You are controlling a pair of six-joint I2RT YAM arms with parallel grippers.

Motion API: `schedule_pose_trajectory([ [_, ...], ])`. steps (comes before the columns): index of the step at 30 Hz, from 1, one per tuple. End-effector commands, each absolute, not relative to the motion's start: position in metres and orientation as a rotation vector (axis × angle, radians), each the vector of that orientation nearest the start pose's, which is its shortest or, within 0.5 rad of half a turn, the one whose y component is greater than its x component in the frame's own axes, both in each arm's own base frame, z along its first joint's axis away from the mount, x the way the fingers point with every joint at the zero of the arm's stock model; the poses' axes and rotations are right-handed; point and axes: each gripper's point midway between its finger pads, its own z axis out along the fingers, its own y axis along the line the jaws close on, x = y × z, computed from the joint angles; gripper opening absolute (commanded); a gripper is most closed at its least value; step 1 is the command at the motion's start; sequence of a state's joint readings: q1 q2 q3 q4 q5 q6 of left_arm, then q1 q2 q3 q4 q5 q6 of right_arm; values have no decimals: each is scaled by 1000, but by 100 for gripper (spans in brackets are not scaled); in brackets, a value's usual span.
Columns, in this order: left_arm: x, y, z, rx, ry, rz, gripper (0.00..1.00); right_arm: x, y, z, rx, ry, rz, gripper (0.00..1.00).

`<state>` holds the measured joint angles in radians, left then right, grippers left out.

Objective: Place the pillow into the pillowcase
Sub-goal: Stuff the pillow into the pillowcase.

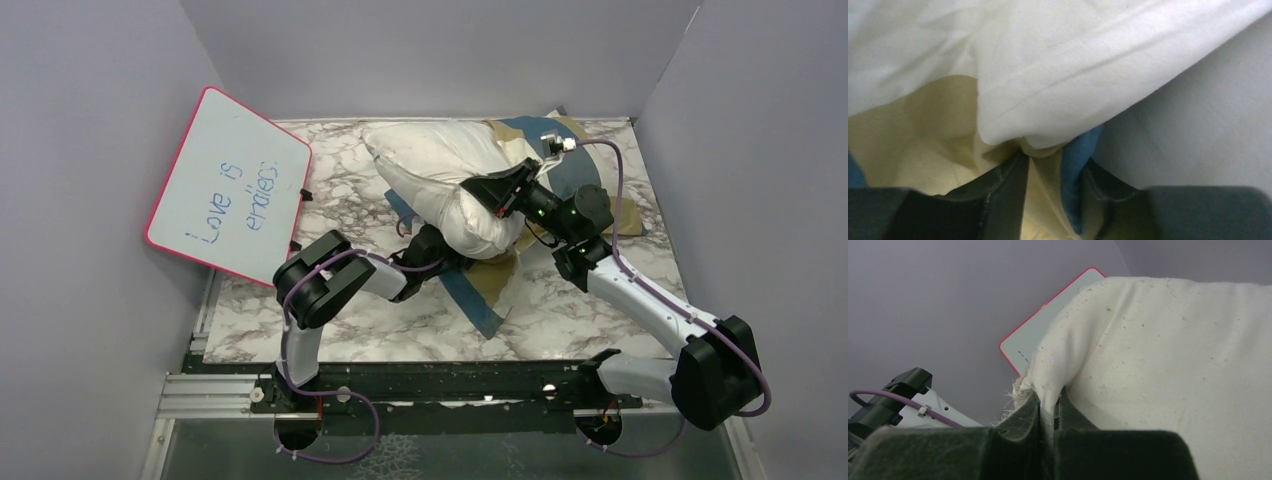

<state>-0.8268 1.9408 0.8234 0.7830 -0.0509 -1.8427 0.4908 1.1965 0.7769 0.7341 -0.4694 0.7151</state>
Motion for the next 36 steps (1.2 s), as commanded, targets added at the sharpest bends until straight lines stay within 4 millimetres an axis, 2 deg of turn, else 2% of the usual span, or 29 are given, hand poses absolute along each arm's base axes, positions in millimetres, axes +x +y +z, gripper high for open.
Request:
schedule_pose_trajectory([
  [1, 325, -399, 91, -1149, 2025, -1596, 25, 271, 268, 398, -334, 1197, 1345, 0],
  [4, 323, -386, 99, -1070, 1990, -1557, 2, 276, 263, 395, -297, 1208, 1308, 0],
  [5, 322, -381, 103, -1043, 1973, -1547, 0, 279, 261, 393, -289, 1212, 1275, 0],
  [8, 320, -364, 119, -936, 1895, -1517, 0, 293, 254, 383, -291, 1228, 1142, 0],
  [12, 312, -340, 155, -769, 1703, -1542, 0, 314, 243, 352, -275, 1285, 986, 0],
  [15, 301, -330, 192, -598, 1510, -1626, 0, 324, 238, 329, -254, 1324, 943, 0],
  [17, 289, -323, 208, -538, 1388, -1704, 0, 330, 237, 317, -233, 1340, 948, 0],
  [18, 284, -320, 212, -519, 1342, -1737, 0, 332, 236, 313, -219, 1347, 955, 0],
  [19, 281, -321, 207, -527, 1354, -1767, 0, 335, 235, 310, -206, 1348, 965, 0],
  [23, 270, -325, 203, -410, 1382, -1713, 0, 347, 225, 298, -125, 1369, 990, 0],
  [28, 261, -305, 221, -342, 1317, -1616, 0, 363, 205, 293, 0, 1363, 978, 0],
  [32, 253, -299, 226, -279, 1301, -1572, 0, 373, 189, 298, 107, 1324, 1011, 0],
  [36, 241, -305, 238, -125, 1253, -1516, 0, 376, 191, 310, 111, 1299, 1045, 0],
])
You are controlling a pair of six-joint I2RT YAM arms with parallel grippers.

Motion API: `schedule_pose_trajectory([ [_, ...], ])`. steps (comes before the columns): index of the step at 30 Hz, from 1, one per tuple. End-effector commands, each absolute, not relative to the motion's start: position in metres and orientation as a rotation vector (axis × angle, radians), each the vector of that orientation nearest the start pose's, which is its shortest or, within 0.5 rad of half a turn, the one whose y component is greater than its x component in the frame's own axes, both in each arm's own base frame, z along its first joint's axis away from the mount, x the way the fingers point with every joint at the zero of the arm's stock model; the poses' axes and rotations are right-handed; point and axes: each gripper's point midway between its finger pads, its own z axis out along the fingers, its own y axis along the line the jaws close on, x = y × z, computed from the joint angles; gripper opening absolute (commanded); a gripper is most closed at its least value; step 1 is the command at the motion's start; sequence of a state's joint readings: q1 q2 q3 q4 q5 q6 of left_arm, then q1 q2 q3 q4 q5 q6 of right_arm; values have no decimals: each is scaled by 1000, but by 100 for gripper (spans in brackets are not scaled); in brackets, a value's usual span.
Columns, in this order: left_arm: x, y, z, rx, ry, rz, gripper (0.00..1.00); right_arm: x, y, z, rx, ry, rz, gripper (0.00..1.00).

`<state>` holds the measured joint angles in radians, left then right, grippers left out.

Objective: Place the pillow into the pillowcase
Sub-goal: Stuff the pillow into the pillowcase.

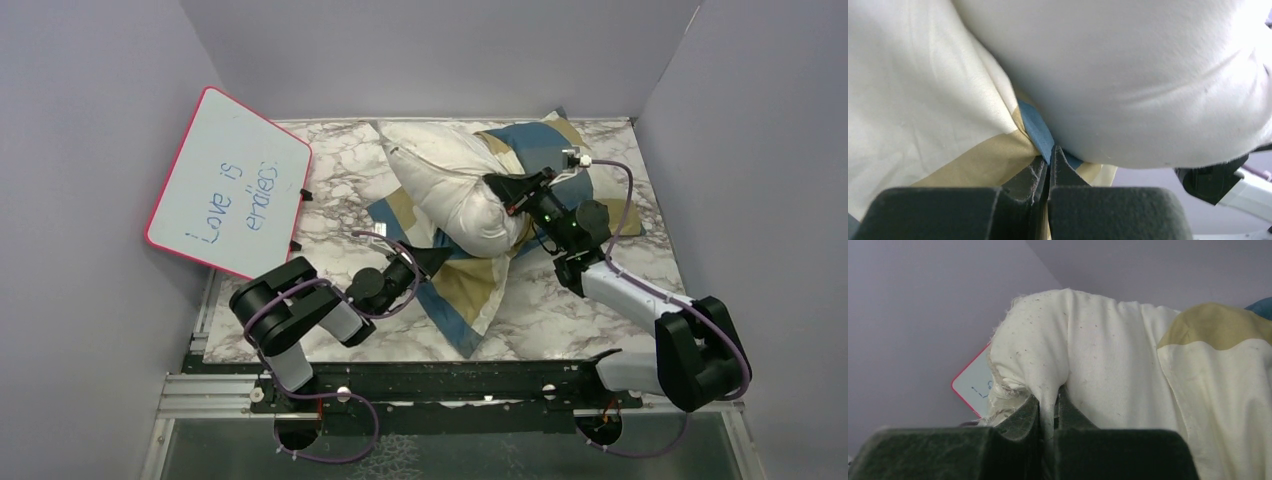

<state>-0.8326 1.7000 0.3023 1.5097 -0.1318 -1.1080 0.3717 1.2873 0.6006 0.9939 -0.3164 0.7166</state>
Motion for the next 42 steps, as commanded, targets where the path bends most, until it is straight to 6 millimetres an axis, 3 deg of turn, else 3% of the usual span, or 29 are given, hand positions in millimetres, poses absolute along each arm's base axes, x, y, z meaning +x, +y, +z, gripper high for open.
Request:
schedule_pose_trajectory([
  [1, 239, -304, 245, -102, 1229, -1508, 0, 376, 194, 309, 89, 1304, 1044, 0],
  [7, 219, -298, 293, 64, 1055, -1464, 0, 379, 191, 273, 73, 1383, 973, 0],
  [9, 219, -298, 295, 60, 1049, -1468, 0, 376, 193, 267, 83, 1384, 1009, 0],
  [11, 227, -294, 284, -20, 1094, -1468, 0, 372, 195, 271, 103, 1371, 1067, 0],
  [15, 247, -274, 229, -287, 1263, -1439, 0, 362, 201, 310, 87, 1290, 1170, 0],
  [17, 251, -267, 212, -400, 1309, -1446, 2, 357, 203, 334, 60, 1252, 1199, 0],
  [20, 251, -277, 216, -445, 1321, -1539, 20, 343, 209, 364, -2, 1195, 1257, 0],
  [24, 258, -310, 233, -381, 1401, -1588, 29, 324, 215, 394, -82, 1149, 1319, 0],
  [27, 260, -318, 240, -279, 1485, -1491, 47, 317, 227, 401, -220, 1177, 1300, 0],
  [31, 263, -297, 246, -68, 1576, -1157, 61, 313, 245, 378, -437, 1311, 1264, 0],
  [33, 260, -280, 254, 66, 1587, -978, 64, 305, 252, 371, -544, 1327, 1290, 0],
  [37, 242, -241, 290, 380, 1524, -681, 63, 281, 262, 363, -739, 1350, 1370, 0],
  [40, 219, -231, 326, 716, 1429, -533, 63, 259, 263, 359, -867, 1353, 1436, 0],
  [42, 200, -234, 335, 1052, 1333, -443, 63, 246, 263, 361, -937, 1342, 1471, 0],
])
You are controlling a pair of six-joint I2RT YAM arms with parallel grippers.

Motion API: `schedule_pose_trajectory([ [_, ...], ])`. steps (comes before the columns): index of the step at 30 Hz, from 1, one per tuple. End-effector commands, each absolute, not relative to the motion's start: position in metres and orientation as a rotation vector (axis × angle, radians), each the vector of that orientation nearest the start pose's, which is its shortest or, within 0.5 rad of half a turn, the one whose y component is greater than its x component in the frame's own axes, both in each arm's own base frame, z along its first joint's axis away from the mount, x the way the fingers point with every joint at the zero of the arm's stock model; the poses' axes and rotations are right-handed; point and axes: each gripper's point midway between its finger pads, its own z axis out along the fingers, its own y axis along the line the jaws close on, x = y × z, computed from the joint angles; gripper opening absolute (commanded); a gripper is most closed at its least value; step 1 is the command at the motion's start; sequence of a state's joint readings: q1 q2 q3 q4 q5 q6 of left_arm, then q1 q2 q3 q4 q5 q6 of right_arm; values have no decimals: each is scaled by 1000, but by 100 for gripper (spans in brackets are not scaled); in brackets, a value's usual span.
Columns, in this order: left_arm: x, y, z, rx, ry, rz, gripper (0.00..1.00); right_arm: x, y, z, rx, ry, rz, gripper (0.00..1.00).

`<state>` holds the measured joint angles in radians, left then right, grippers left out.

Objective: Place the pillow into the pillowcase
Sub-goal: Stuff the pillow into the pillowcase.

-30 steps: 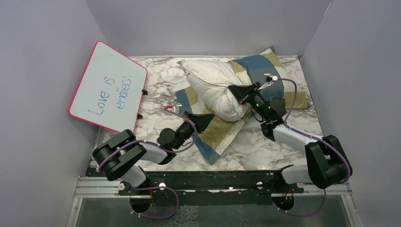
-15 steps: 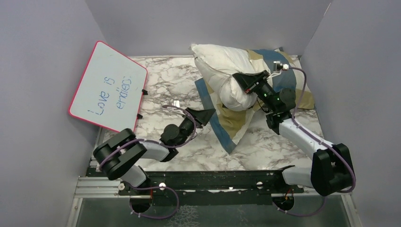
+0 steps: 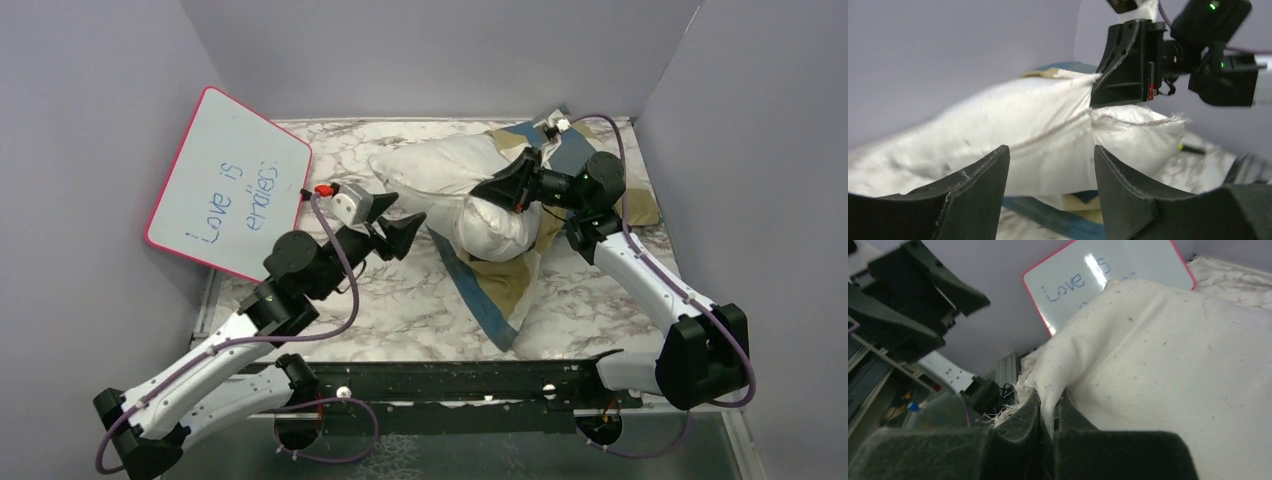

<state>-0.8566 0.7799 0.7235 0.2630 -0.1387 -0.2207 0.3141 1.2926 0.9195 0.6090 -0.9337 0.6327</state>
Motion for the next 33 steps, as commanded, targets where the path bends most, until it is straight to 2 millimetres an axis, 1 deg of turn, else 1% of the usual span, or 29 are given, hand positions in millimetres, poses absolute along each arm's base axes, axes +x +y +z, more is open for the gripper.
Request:
schedule_pose_trajectory([
  [1, 194, -234, 337, 1161, 1300, -404, 65, 241, 262, 362, -965, 1338, 1487, 0],
  [4, 184, -236, 339, 1444, 1133, -294, 66, 222, 262, 365, -1048, 1297, 1525, 0],
  [6, 180, -241, 343, 1530, 1023, -271, 70, 212, 264, 366, -1094, 1282, 1544, 0],
  [9, 183, -253, 345, 1605, 962, -259, 73, 195, 274, 364, -1173, 1265, 1574, 0],
  [11, 184, -263, 336, 1673, 945, -278, 74, 185, 280, 365, -1219, 1235, 1582, 0],
  [14, 190, -272, 314, 1740, 959, -291, 77, 174, 283, 369, -1257, 1207, 1592, 0],
  [15, 194, -275, 306, 1761, 974, -283, 77, 172, 285, 370, -1267, 1201, 1595, 0],
  [18, 209, -282, 291, 1784, 1009, -251, 77, 166, 291, 365, -1309, 1203, 1618, 0],
  [20, 215, -290, 283, 1805, 1015, -248, 71, 162, 292, 362, -1320, 1196, 1620, 0],
  [22, 220, -295, 281, 1799, 1031, -254, 62, 162, 291, 364, -1303, 1198, 1608, 0],
  [23, 221, -297, 279, 1789, 1052, -268, 52, 162, 291, 366, -1287, 1204, 1598, 0],
  [24, 224, -299, 279, 1768, 1081, -278, 32, 163, 291, 367, -1268, 1216, 1590, 1],
  [25, 228, -301, 281, 1716, 1131, -289, 7, 164, 291, 369, -1243, 1232, 1583, 3],
  [26, 236, -302, 286, 1634, 1196, -290, 0, 166, 291, 371, -1208, 1256, 1579, 5],
  [27, 244, -303, 292, 1538, 1274, -304, 0, 169, 292, 372, -1159, 1289, 1575, 8],
  [29, 257, -299, 301, 1372, 1412, -305, 0, 176, 290, 373, -1043, 1355, 1554, 20],
  [31, 266, -291, 306, 1230, 1531, -292, 0, 185, 285, 376, -880, 1434, 1494, 34],
  [33, 267, -282, 305, 1160, 1591, -281, 0, 199, 273, 376, -676, 1522, 1405, 52],
])
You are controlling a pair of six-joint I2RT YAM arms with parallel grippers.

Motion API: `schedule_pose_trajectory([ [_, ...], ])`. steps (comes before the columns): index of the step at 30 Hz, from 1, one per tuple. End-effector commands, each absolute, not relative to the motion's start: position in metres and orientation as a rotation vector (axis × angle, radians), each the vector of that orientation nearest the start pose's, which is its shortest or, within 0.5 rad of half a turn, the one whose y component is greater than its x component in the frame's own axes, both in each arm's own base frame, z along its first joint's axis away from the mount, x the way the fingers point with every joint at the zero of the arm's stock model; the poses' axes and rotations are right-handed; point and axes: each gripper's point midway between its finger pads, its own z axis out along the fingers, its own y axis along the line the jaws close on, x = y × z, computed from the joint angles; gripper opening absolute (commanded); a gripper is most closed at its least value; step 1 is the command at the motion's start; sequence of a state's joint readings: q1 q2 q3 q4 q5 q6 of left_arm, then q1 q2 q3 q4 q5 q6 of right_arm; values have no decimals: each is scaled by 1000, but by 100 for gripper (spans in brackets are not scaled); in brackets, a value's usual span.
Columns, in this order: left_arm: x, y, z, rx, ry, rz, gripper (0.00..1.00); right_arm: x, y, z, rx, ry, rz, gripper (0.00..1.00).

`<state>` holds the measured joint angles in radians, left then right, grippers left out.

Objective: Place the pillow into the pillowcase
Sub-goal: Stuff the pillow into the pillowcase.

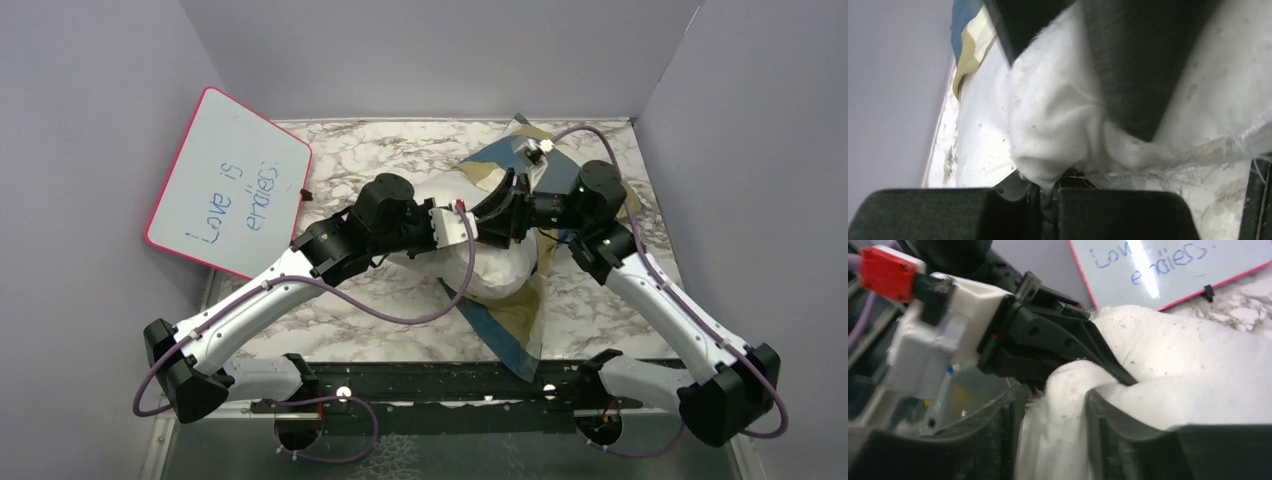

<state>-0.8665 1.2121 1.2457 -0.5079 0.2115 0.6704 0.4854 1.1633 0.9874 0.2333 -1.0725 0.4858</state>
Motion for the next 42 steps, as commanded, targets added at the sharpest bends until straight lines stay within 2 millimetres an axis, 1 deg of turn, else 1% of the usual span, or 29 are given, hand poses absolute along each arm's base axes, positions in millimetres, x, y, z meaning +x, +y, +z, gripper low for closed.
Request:
schedule_pose_trajectory([
  [1, 264, -279, 303, 1149, 1602, -272, 0, 207, 264, 373, -575, 1564, 1348, 63],
  [2, 261, -276, 301, 1142, 1602, -267, 0, 221, 250, 373, -428, 1597, 1253, 72],
  [3, 258, -274, 299, 1139, 1606, -262, 0, 227, 237, 368, -306, 1633, 1192, 76],
  [5, 253, -271, 296, 1120, 1620, -254, 0, 233, 208, 363, -115, 1642, 1084, 82],
  [7, 251, -269, 298, 1088, 1631, -241, 0, 239, 187, 353, 0, 1655, 988, 84],
  [9, 249, -264, 304, 1041, 1642, -213, 0, 250, 167, 342, 97, 1690, 857, 87],
  [13, 241, -255, 332, 951, 1631, -180, 0, 283, 128, 320, 181, 1773, 499, 89],
  [15, 234, -252, 346, 928, 1616, -158, 0, 293, 121, 312, 194, 1788, 423, 88],
  [17, 225, -250, 357, 923, 1606, -147, 0, 296, 123, 302, 221, 1802, 432, 87],
  [19, 216, -249, 365, 925, 1603, -145, 0, 295, 124, 290, 269, 1823, 456, 86],
  [21, 208, -250, 370, 926, 1596, -139, 0, 293, 118, 276, 342, 1840, 452, 85],
  [24, 201, -253, 372, 941, 1583, -128, 0, 289, 100, 248, 522, 1851, 408, 86],
  [25, 199, -255, 372, 947, 1581, -121, 0, 288, 99, 243, 556, 1838, 422, 86],
  [26, 196, -257, 372, 951, 1580, -119, 0, 289, 102, 240, 559, 1832, 447, 86],
  [28, 187, -264, 375, 970, 1576, -141, 0, 294, 115, 236, 530, 1849, 501, 85],
  [29, 181, -269, 376, 983, 1577, -158, 0, 298, 123, 239, 514, 1855, 535, 85],
  [30, 175, -273, 376, 1003, 1581, -167, 0, 304, 138, 244, 452, 1853, 598, 85],
  [32, 163, -281, 380, 1019, 1582, -186, 0, 311, 176, 255, 272, 1845, 759, 84],
  [33, 156, -285, 380, 1034, 1579, -188, 0, 312, 195, 254, 218, 1874, 838, 82],
  [34, 152, -288, 382, 1040, 1578, -183, 0, 314, 214, 265, 145, 1857, 930, 80],
  [35, 146, -292, 382, 1051, 1575, -183, 0, 318, 233, 257, 82, 1896, 996, 78],
  [37, 136, -300, 382, 1070, 1573, -182, 0, 321, 258, 251, 10, 1943, 1108, 75],
  [38, 133, -304, 381, 1078, 1574, -183, 0, 322, 270, 248, -60, 1941, 1160, 74],
  [40, 130, -308, 380, 1078, 1579, -192, 0, 326, 287, 250, -152, 1919, 1236, 73],
  [42, 130, -312, 375, 1080, 1578, -192, 0, 334, 303, 252, -262, 1909, 1276, 73],
])
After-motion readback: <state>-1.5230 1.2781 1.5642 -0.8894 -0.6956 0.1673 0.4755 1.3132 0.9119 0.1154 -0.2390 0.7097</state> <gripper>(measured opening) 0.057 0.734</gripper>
